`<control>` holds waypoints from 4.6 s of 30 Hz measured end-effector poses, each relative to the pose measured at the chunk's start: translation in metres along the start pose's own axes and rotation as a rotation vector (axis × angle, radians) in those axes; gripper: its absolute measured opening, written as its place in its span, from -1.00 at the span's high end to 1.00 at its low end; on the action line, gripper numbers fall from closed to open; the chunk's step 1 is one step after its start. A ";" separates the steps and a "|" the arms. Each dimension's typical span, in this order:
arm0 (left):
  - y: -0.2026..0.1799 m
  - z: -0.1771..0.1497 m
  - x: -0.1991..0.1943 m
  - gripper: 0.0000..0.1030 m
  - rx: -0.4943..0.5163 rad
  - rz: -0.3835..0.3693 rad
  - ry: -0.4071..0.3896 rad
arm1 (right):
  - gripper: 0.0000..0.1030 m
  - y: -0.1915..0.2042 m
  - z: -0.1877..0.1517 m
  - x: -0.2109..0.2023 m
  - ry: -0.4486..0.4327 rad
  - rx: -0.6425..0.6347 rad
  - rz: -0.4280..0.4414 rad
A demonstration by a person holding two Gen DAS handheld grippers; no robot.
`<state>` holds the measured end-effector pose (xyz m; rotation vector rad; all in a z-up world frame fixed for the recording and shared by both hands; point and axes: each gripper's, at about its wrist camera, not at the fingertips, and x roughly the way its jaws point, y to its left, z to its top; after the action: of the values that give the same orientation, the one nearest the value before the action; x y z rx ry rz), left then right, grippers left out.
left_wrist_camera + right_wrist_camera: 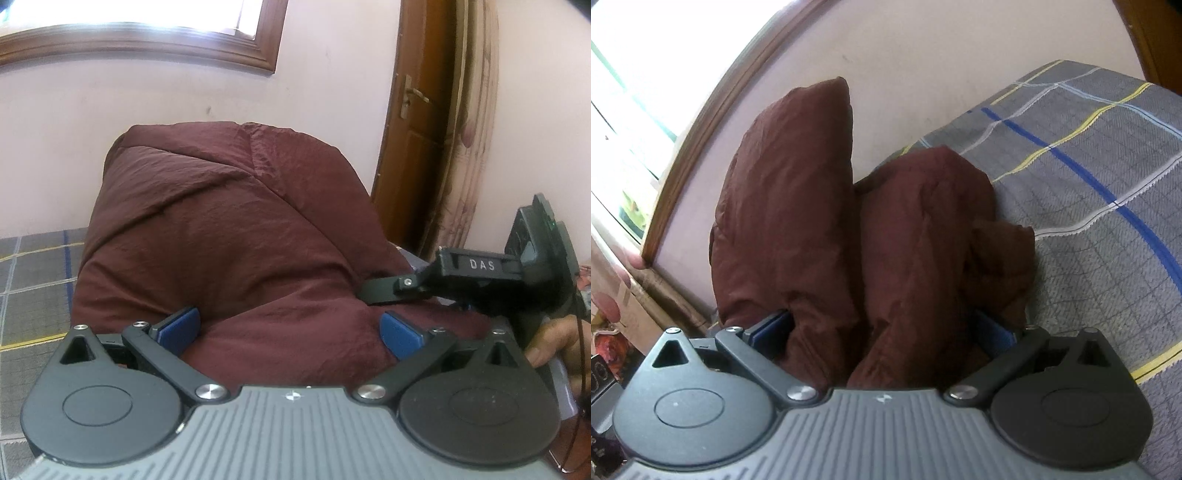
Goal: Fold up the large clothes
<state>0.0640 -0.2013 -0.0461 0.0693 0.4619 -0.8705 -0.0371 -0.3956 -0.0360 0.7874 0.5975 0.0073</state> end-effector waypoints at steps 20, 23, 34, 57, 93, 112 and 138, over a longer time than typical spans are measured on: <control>-0.004 -0.006 0.000 -1.00 0.018 0.010 -0.016 | -1.00 0.065 0.063 -0.032 -0.203 -0.231 -0.049; -0.005 -0.006 -0.001 -1.00 0.027 0.005 -0.012 | -0.68 0.080 0.080 0.015 -0.118 -0.267 -0.029; 0.023 0.023 -0.027 -0.96 -0.050 -0.039 -0.120 | 0.74 0.062 0.028 0.011 -0.108 -0.471 -0.217; 0.024 -0.007 0.001 -0.98 -0.018 -0.043 -0.083 | 0.71 0.121 0.098 0.053 -0.113 -0.067 -0.005; 0.058 0.029 0.068 -1.00 -0.136 0.119 0.039 | 0.81 0.028 0.034 0.077 -0.191 -0.222 -0.222; 0.055 0.008 0.071 -1.00 -0.100 0.122 -0.031 | 0.81 0.016 0.040 0.087 -0.179 -0.199 -0.200; 0.049 0.015 0.061 -1.00 -0.101 0.159 -0.033 | 0.71 0.039 0.017 0.068 -0.344 -0.310 -0.307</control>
<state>0.1398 -0.2170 -0.0648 -0.0006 0.4624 -0.6900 0.0366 -0.3632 -0.0348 0.3774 0.3717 -0.3053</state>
